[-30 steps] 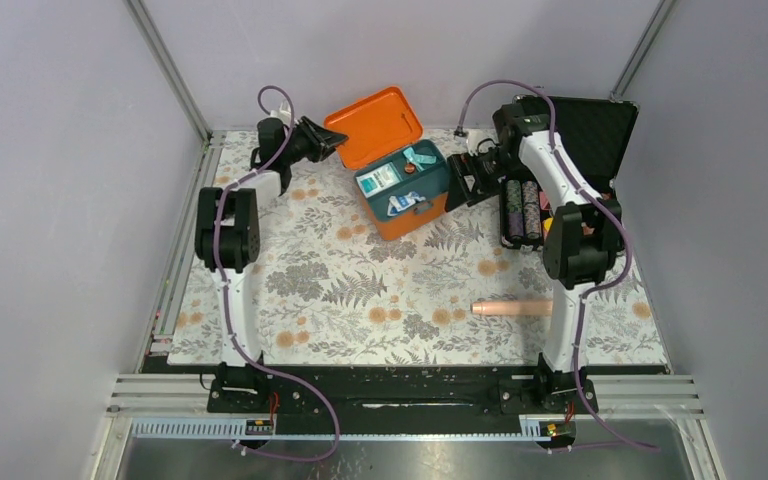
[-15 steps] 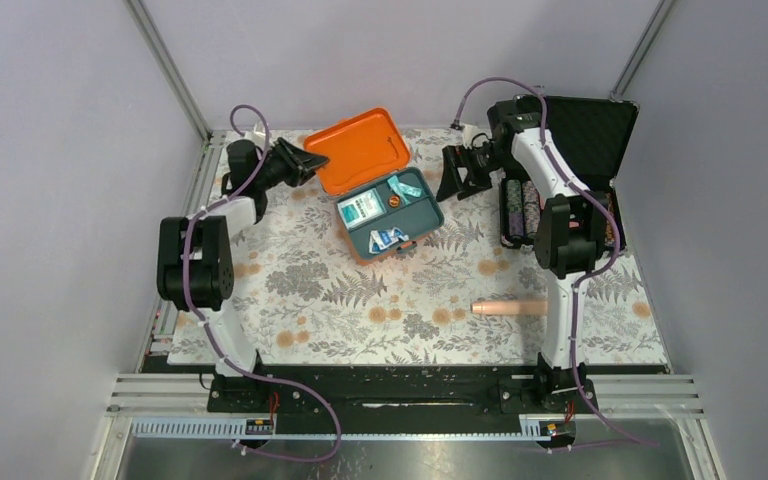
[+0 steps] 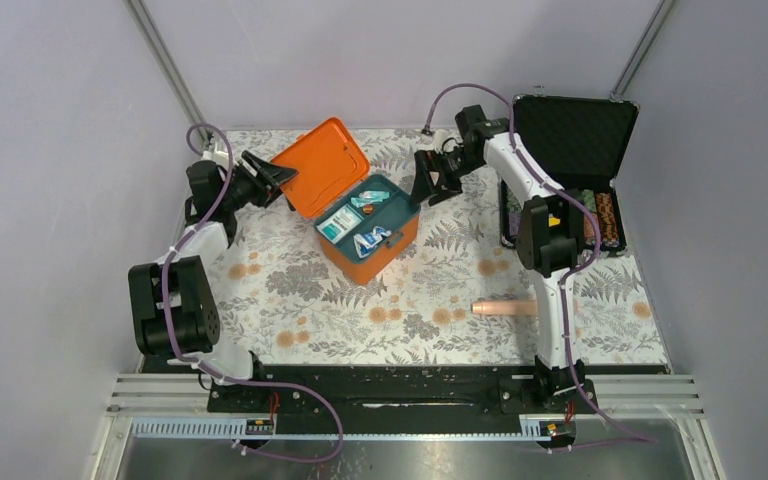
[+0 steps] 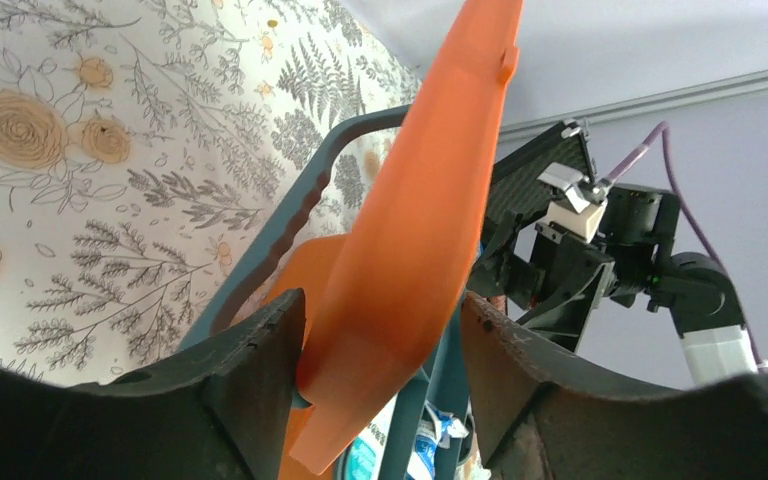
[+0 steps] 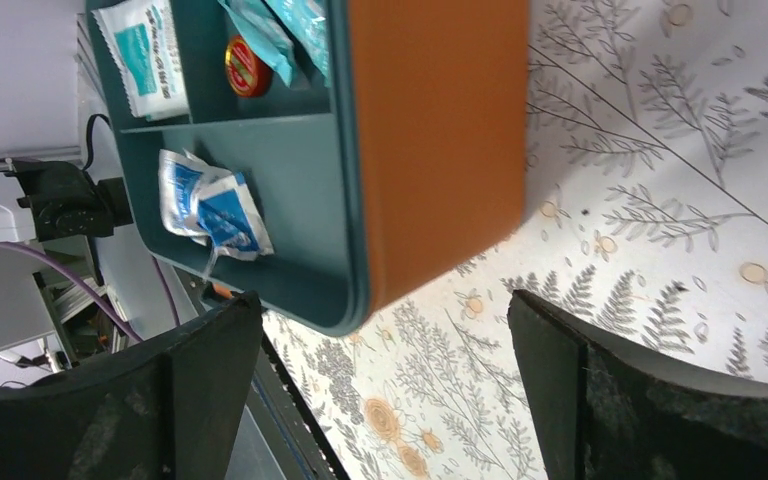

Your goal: Organize the medicine kit

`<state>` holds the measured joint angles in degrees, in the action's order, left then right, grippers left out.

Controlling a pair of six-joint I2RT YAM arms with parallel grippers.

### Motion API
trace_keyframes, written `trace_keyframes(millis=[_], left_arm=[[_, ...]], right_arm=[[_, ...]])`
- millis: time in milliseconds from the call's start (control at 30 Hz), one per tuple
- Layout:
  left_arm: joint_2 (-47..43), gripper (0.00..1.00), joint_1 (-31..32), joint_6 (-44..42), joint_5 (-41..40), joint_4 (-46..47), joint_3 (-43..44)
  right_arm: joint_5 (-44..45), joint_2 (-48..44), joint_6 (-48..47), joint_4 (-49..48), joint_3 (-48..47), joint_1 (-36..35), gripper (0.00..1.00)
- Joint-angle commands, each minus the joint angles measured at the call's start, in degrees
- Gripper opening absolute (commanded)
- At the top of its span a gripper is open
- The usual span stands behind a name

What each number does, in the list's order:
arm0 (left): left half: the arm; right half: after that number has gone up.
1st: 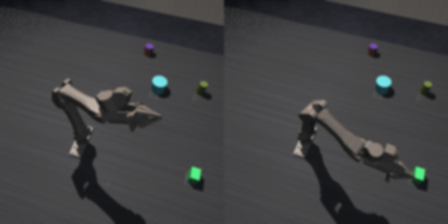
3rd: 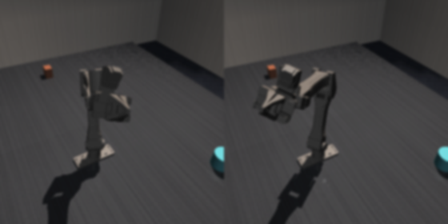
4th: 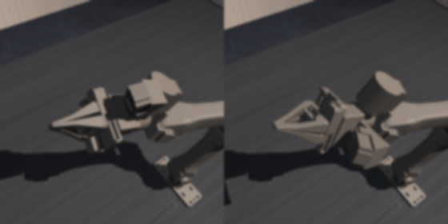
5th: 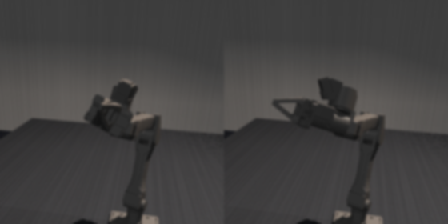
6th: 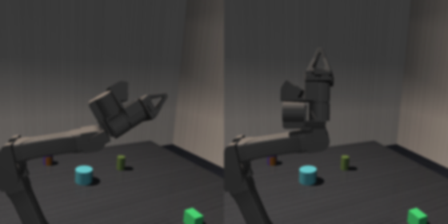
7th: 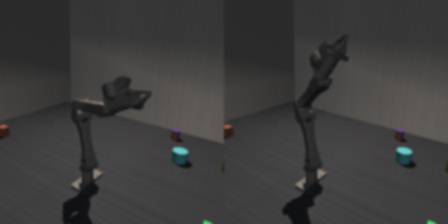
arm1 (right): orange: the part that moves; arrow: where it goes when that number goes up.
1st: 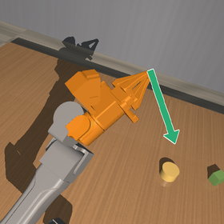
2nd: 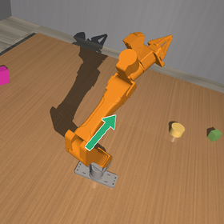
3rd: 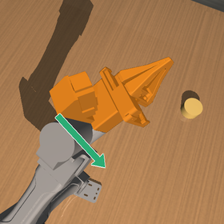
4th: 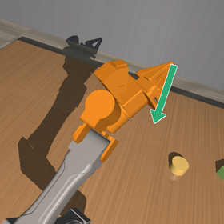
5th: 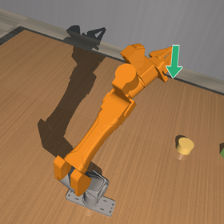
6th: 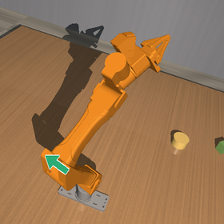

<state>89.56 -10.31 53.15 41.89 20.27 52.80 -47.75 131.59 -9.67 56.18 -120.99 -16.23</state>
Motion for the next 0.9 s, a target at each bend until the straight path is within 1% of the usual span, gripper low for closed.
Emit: trace_keyframes(millis=[0, 67, 133, 167, 200, 233, 267, 300, 500, 567, 633, 667, 733, 800, 867], left_arm=[[-3.7, 0.59, -0.2, -3.5, 3.1, 2.3, -1.6], [-4.9, 0.65, 0.2, -4.9, 6.1, 3.6, -1.3], [-6.9, 0.75, 0.9, -9.1, 8.6, 0.7, -0.1], [-8.0, 0.78, 1.3, -11.8, 9.4, -1.4, 0.6], [-9.1, 0.86, 2.0, -15.1, 10.1, -4.0, 1.5], [-10.0, 0.97, 2.8, -18.7, 10.6, -7.9, 2.6], [-11.0, 0.99, 4.0, -22.9, 10.7, -12.2, 3.9], [-12.0, 0.99, 5.0, -26.8, 10.5, -15.9, 5.0], [-18.5, 0.99, 12.3, -41.6, 9.3, -27.8, 7.7], [-20.4, 0.99, 15.7, -50.5, 7.8, -32.9, 8.3], [-21.6, 0.99, 20.1, -60.4, 4.7, -38.7, 9.1], [-21.8, 0.99, 21.5, -63.1, 4.1, -40.2, 9.1], [-21.7, 0.99, 22.1, -64.8, 3.9, -41.0, 9.2], [-21.2, 0.99, 22.2, -66.9, 3.8, -42.2, 10.5], [-21.0, 0.99, 22.1, -67.0, 3.5, -42.1, 11.9]], right_arm=[[-2.7, 0.3, 2.1, -0.6, -2.2, -1.4, 0.99], [-2.9, -0.4, 2.2, -0.7, -1.4, -1.5, 1.0], [-2.9, -1.2, 2.2, -0.6, -0.3, -1.4, 1.0], [-2.9, -1.5, 2.2, -0.6, 0.3, -1.4, 1.0], [-3.0, -1.8, 2.2, -0.6, 0.7, -1.4, 1.0], [-3.1, -2.1, 2.2, -0.6, 1.1, -1.4, 1.0], [-3.2, -2.3, 2.2, -0.6, 1.4, -1.4, 1.0], [-3.2, -2.4, 2.1, -0.6, 1.6, -1.5, 0.99], [-3.5, -3.5, 3.1, -0.6, 2.0, -0.7, 0.99], [-3.4, -5.3, 4.3, -1.1, 3.8, 0.3, 0.99], [-4.0, -7.4, 6.5, -2.5, 7.5, 1.8, 0.99], [-4.4, -8.5, 7.1, -2.8, 9.4, 2.7, 1.0], [-3.8, -10.4, 8.0, -2.9, 12.4, 4.2, 0.99], [-1.4, -12.2, 8.9, -2.8, 15.2, 5.6, 1.0], [2.6, -14.1, 9.0, -2.5, 17.4, 6.5, 0.99]])
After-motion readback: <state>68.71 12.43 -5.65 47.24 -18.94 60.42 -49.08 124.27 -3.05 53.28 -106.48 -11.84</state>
